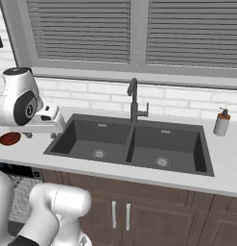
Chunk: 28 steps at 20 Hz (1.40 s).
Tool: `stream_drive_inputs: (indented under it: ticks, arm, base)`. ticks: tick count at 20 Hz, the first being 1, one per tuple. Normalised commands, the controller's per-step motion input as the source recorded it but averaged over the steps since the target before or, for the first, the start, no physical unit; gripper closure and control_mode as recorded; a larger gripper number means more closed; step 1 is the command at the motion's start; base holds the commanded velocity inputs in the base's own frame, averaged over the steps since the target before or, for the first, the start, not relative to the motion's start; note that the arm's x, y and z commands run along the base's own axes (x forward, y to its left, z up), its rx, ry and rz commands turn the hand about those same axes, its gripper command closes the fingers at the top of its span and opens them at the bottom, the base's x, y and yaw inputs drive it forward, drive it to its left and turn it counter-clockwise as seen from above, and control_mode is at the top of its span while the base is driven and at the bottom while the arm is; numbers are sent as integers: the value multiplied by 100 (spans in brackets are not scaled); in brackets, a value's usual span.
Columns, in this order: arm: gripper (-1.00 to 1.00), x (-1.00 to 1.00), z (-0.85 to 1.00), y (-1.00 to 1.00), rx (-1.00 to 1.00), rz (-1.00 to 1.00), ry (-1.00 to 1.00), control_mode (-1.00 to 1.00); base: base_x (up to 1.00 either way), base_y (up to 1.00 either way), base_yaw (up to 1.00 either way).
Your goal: Pick up the cup and bowl from the counter, place them in the dishwasher, and close the dishwasher door.
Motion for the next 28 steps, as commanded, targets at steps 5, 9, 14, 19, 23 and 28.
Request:
stream_drive_inputs:
  ticks: [5,9,14,19,23,28]
  arm:
    - [-100,4,0,32,-3,-1,0,-100]
    - [-100,30,0,24,-6,-12,0,-100]
    - [-100,53,-16,48,-3,-23,-4,-100]
    - [-100,57,-53,62,3,-11,-14,-100]
    - [-100,72,-56,73,3,-2,-10,-100]
    - [-100,54,-56,71,5,0,-7,-100]
  base:
    - [0,0,0]
    - [0,0,0]
    - [0,0,0]
    - [0,0,0]
    - [0,0,0]
    - [0,0,0]
